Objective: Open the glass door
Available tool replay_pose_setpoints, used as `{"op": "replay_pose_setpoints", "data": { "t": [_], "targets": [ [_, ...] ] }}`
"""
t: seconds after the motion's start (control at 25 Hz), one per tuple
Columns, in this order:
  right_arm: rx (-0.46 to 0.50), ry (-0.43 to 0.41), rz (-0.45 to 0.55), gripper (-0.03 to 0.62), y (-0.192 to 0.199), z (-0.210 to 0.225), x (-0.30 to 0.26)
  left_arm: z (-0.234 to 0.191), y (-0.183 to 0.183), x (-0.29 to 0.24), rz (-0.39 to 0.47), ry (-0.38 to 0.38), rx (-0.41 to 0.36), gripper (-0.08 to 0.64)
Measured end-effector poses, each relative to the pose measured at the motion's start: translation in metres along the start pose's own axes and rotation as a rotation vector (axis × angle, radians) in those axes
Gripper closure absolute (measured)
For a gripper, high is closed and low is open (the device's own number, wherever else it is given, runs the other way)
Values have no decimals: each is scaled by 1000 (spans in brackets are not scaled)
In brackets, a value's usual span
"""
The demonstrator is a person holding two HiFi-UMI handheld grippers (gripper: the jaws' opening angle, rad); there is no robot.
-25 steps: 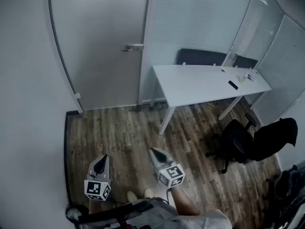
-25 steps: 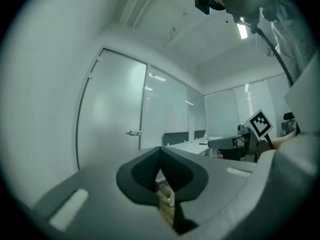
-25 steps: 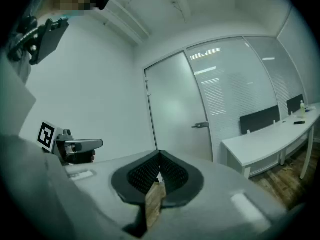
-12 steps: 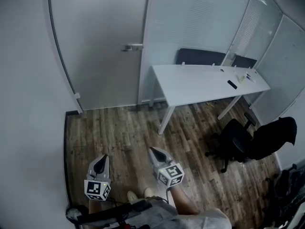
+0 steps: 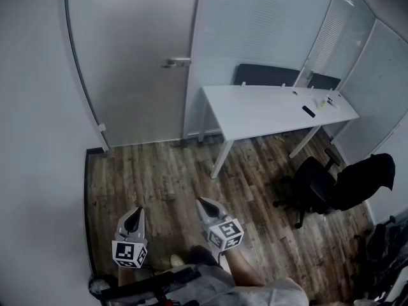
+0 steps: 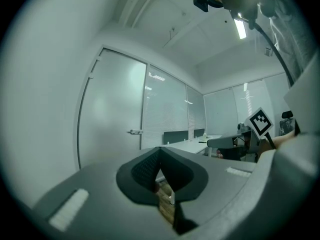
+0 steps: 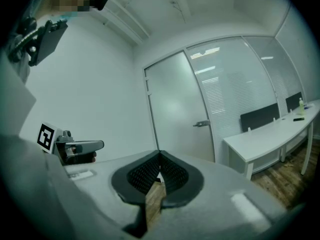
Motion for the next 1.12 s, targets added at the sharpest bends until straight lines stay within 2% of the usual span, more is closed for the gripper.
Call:
{"op": "replay_pose_setpoints", "data": {
  "t": [0.36, 1.12],
  "targets": [
    [-5, -2, -6, 591, -1, 17, -23, -11, 4, -23, -3, -6, -2, 557],
    [-21, -30, -23, 591, -29, 101, -140, -64, -9, -149, -39, -31, -9, 557]
  ]
}}
Point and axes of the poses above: the fingertips, and each gripper's own axes: x backward along the fingers, z to its right, y out of its underside, the point moved 10 cm from there along x, backward along the fingers, and after that the axes turned 1 degree about -x, right-handed, at the moved point
